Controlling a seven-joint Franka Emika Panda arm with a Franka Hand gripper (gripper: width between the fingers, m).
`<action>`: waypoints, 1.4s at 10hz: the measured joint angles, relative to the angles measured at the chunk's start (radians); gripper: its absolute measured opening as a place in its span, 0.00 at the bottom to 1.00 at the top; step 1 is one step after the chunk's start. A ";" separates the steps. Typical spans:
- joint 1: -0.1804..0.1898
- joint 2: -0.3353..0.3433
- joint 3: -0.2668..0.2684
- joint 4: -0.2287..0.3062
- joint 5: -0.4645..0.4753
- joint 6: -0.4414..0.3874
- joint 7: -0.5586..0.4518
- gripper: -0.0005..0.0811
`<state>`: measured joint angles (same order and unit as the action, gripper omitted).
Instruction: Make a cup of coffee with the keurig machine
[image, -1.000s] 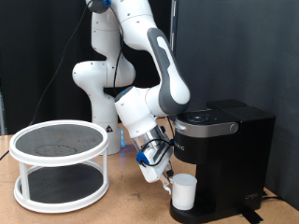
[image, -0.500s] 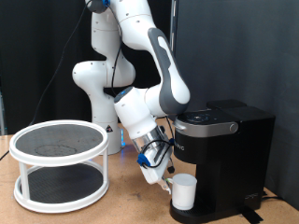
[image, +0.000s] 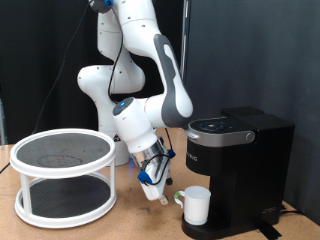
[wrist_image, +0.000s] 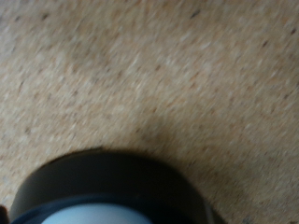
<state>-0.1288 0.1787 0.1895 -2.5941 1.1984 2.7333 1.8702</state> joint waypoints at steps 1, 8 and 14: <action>-0.002 0.000 0.001 -0.008 0.031 0.000 -0.032 0.91; 0.000 -0.001 0.033 0.009 0.153 -0.033 -0.158 0.91; 0.003 0.000 0.048 0.010 0.156 -0.028 -0.155 0.91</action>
<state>-0.1261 0.1782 0.2372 -2.5840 1.3540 2.7053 1.7152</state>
